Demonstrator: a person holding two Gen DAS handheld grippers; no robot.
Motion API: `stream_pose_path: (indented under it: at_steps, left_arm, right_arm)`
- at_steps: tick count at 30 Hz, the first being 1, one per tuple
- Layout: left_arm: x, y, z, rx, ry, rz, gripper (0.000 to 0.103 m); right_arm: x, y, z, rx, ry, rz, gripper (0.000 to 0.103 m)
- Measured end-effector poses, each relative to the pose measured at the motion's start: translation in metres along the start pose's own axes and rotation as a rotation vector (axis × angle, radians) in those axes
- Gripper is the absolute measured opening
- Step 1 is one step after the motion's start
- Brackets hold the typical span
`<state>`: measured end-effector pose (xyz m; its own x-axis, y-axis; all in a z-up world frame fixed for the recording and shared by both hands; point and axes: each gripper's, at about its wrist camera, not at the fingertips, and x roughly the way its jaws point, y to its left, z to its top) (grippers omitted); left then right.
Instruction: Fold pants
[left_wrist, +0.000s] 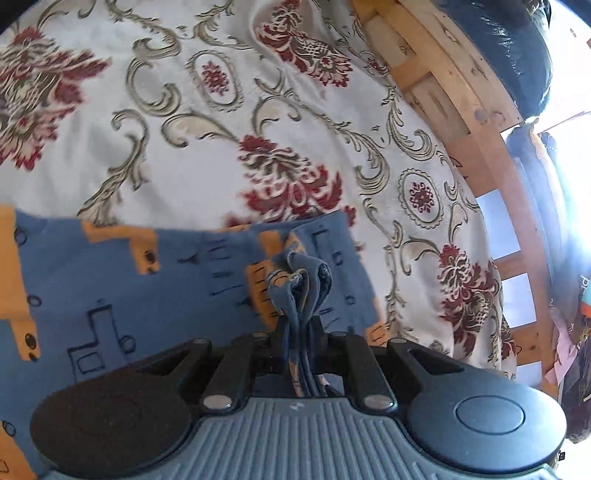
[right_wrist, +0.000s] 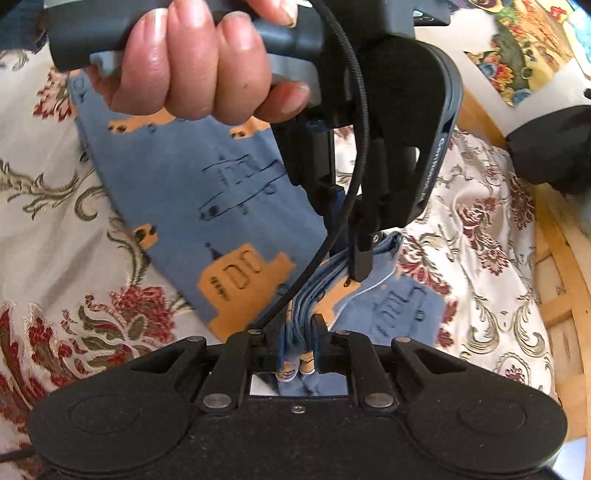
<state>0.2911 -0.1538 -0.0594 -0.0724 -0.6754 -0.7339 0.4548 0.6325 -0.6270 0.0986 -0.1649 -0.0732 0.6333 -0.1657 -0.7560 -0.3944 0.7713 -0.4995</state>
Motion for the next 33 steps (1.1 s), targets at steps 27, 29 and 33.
stream_pose_path:
  at_steps: [27, 29, 33]
  left_arm:
    - [-0.006, 0.041, -0.017, -0.099, -0.113, -0.031, 0.011]
    - [-0.011, 0.043, -0.017, -0.104, -0.112, -0.024, 0.011]
    - [-0.023, 0.049, -0.019, -0.119, -0.118, -0.018, 0.010]
  right_arm:
    - [-0.009, 0.006, 0.006, 0.072, -0.061, -0.015, 0.013]
    - [-0.012, 0.008, 0.011, 0.075, -0.070, -0.012, 0.013]
    - [-0.018, 0.014, 0.024, 0.082, -0.091, 0.007, 0.013]
